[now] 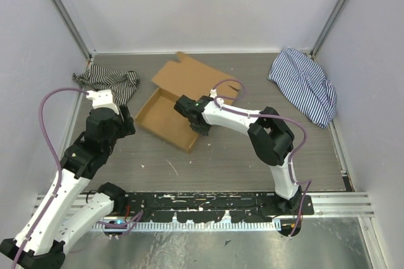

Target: Fold the paper box

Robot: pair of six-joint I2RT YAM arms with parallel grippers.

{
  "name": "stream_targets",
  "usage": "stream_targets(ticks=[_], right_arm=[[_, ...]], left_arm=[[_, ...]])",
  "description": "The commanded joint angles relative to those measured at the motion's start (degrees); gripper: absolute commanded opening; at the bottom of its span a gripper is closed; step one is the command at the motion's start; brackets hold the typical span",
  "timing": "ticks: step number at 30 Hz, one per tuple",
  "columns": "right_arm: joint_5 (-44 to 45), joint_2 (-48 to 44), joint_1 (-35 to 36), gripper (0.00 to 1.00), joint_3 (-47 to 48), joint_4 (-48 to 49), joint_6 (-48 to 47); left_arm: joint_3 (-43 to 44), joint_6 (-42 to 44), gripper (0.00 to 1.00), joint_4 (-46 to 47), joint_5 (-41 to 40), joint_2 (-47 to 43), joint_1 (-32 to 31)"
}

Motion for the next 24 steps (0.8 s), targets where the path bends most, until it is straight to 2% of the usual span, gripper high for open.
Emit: stream_targets(ticks=[1, 8, 12, 16, 20, 24], right_arm=[[9.3, -5.2, -2.4, 0.12, -0.7, -5.9, -8.8], [13.3, -7.3, -3.8, 0.12, -3.2, -6.9, -21.6], [16.6, -10.1, -3.9, 0.13, -8.7, -2.9, -29.6], [14.5, -13.4, -3.9, 0.13, -14.3, 4.4, -39.0], [11.4, -17.2, -3.9, 0.23, -20.3, 10.9, -45.8], [6.4, -19.8, -4.0, 0.34, -22.6, 14.9, -53.4]], left_arm=[[-0.7, 0.2, 0.7, 1.6, 0.2, 0.5, 0.2], [-0.5, 0.4, 0.7, 1.2, 2.3, 3.1, 0.1], [-0.1, 0.4, 0.7, 0.9, 3.8, 5.0, 0.2], [0.5, 0.3, 0.7, 0.6, 4.9, 6.8, 0.2], [2.1, -3.5, 0.71, -0.3, 6.8, 8.5, 0.2], [0.6, -10.0, 0.72, 3.2, 11.8, 11.1, 0.2]])
